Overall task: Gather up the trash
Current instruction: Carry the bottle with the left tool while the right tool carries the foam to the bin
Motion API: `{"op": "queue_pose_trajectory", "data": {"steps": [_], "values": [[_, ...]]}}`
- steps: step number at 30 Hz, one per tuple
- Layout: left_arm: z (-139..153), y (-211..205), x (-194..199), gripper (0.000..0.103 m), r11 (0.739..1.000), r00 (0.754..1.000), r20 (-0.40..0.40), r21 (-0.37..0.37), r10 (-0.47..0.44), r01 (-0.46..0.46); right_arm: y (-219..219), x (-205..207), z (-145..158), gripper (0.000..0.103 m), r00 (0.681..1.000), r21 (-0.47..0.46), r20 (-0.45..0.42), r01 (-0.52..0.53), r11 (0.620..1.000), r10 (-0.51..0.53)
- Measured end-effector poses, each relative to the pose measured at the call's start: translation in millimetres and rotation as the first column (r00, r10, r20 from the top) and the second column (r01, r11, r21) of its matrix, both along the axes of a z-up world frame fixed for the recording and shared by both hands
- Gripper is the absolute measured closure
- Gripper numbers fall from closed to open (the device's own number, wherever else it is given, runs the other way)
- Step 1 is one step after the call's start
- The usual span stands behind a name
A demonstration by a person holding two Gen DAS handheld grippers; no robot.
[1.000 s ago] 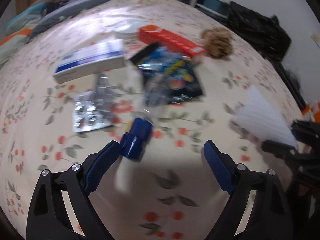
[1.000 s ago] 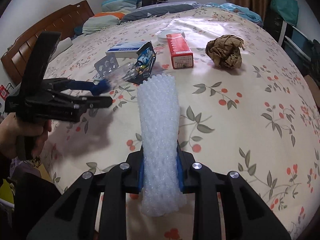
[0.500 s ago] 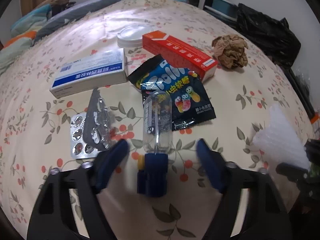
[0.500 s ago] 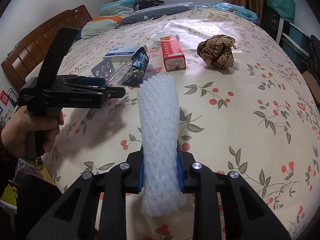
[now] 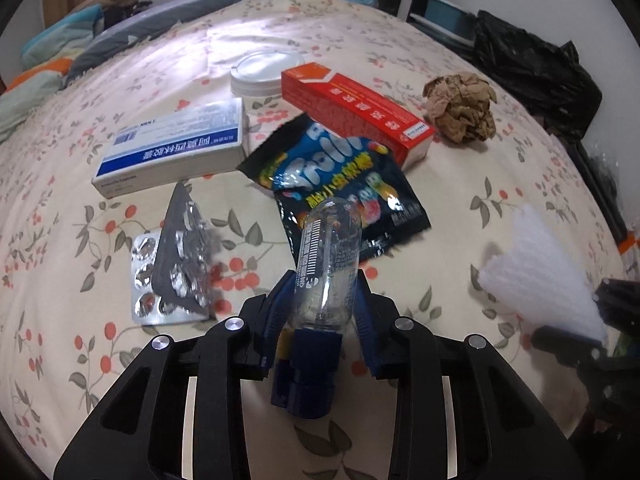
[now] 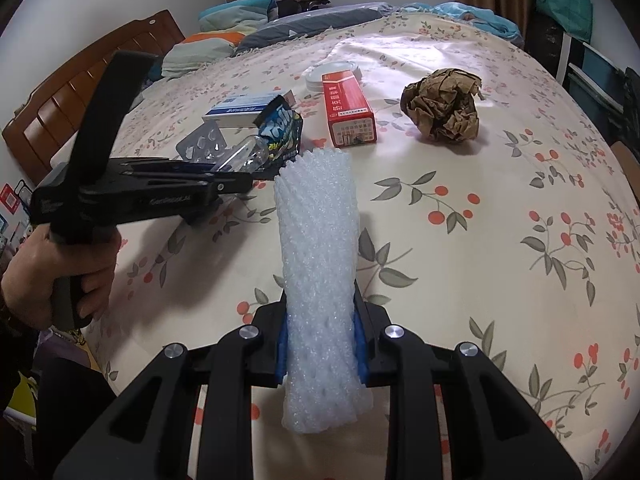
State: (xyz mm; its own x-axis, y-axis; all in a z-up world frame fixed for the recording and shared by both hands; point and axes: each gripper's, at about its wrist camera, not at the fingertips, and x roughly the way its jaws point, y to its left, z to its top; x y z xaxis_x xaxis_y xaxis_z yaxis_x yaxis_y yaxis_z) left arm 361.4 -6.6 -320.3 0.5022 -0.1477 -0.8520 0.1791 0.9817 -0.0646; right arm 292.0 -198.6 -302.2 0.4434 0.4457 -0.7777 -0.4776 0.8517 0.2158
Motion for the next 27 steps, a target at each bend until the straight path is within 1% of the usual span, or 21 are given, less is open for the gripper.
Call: {"op": "queue_pose_trajectory", "data": {"steps": [7,13,19,27], "values": [[2,-5,-28,0.071,1.0,1.0,-0.012,0.016,0.003,-0.003,2,-6,4,0.08,1.0,0.009,-0.003,-0.011,1.0,0.011],[7,-7,-64,0.071,1.0,1.0,-0.021,0.016,0.007,-0.007,5,-29,16,0.08,1.0,0.009,0.009,-0.027,1.0,0.027],[19,-6,-107,0.071,1.0,1.0,-0.019,0.003,0.016,-0.016,5,-61,27,0.08,0.999,0.018,0.009,-0.04,0.999,0.04],[38,-7,-168,0.071,1.0,1.0,-0.012,-0.005,0.015,-0.015,5,-119,37,0.08,0.998,0.029,0.005,-0.07,0.997,0.07]]}}
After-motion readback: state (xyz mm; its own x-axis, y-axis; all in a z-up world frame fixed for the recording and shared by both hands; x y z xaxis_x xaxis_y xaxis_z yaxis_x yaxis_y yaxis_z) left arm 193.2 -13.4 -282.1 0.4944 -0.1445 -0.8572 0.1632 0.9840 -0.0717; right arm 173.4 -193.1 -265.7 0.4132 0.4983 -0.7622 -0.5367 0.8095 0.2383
